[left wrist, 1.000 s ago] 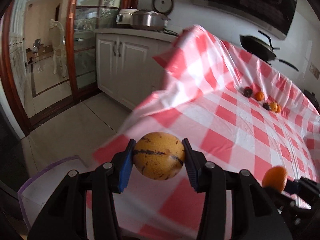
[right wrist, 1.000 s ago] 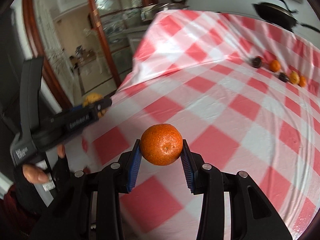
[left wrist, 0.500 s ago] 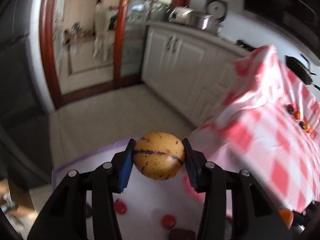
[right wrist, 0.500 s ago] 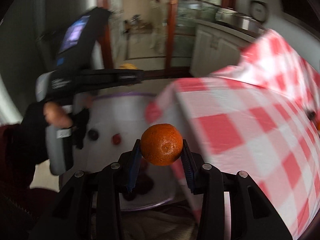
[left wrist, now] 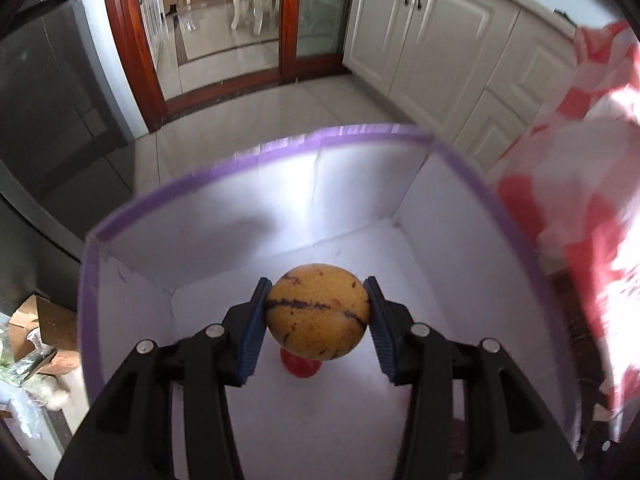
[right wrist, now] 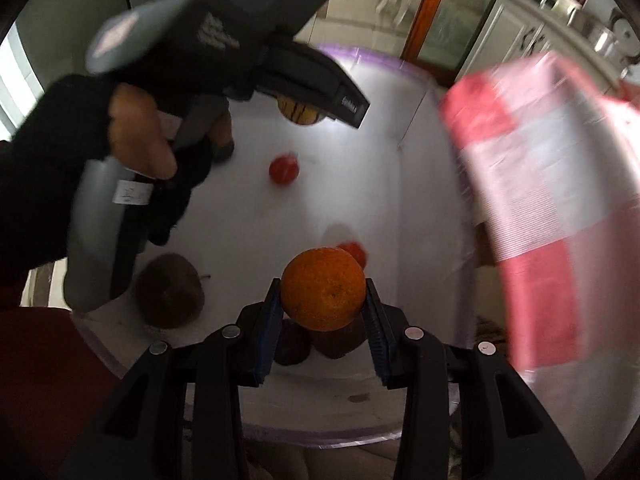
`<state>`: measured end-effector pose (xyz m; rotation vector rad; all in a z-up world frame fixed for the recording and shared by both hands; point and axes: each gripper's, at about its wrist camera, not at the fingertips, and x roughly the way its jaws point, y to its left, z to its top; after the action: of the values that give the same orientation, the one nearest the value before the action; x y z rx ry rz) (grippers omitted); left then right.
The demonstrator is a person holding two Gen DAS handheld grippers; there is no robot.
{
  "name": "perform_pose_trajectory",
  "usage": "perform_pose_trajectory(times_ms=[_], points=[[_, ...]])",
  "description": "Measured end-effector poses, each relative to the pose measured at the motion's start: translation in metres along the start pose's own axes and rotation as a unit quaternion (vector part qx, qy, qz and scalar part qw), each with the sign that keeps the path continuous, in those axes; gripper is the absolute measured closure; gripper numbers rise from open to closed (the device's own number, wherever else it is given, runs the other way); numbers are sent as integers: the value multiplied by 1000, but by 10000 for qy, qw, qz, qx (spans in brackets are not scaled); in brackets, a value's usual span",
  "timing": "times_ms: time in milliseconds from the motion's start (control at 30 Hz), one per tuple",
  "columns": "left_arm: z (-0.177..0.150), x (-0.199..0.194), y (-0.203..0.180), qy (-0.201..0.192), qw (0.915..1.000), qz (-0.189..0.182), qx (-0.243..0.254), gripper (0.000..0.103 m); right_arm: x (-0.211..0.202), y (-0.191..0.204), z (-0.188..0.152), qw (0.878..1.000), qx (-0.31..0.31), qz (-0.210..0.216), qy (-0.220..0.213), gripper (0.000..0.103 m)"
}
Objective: Organize fruits
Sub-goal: 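Open both tools to drop the orange and melon into the box, then move both open tools back over the remaining fruits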
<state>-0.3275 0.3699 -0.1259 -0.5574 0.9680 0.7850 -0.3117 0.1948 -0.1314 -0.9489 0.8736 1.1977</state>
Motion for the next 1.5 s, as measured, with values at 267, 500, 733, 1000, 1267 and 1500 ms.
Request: perform_pose_trajectory(times_ms=[267, 500, 733, 1000, 1267, 1500], points=[[-12, 34, 16, 529, 9983, 219, -130, 56, 43, -6, -6, 9953, 192, 84, 945, 63], [-10, 40, 11, 632, 9976, 263, -88, 55, 46, 8, -6, 9942, -125, -260, 1038, 58], [-7, 32, 11, 369, 9983, 440, -121, 23, 40, 15, -3, 9949, -117, -284, 962, 37], [-2, 9, 9, -152, 9983, 540, -145, 10, 1, 17, 0, 9988, -243, -374, 216, 29], [42, -90, -5, -1864, 9812, 470, -161, 3, -98, 12, -2, 9848, -356, -638, -1574, 25], [56, -187, -99, -3018, 9496, -777, 345, 2, -210, -48, -36, 9296, 564, -1638, -3253, 15]])
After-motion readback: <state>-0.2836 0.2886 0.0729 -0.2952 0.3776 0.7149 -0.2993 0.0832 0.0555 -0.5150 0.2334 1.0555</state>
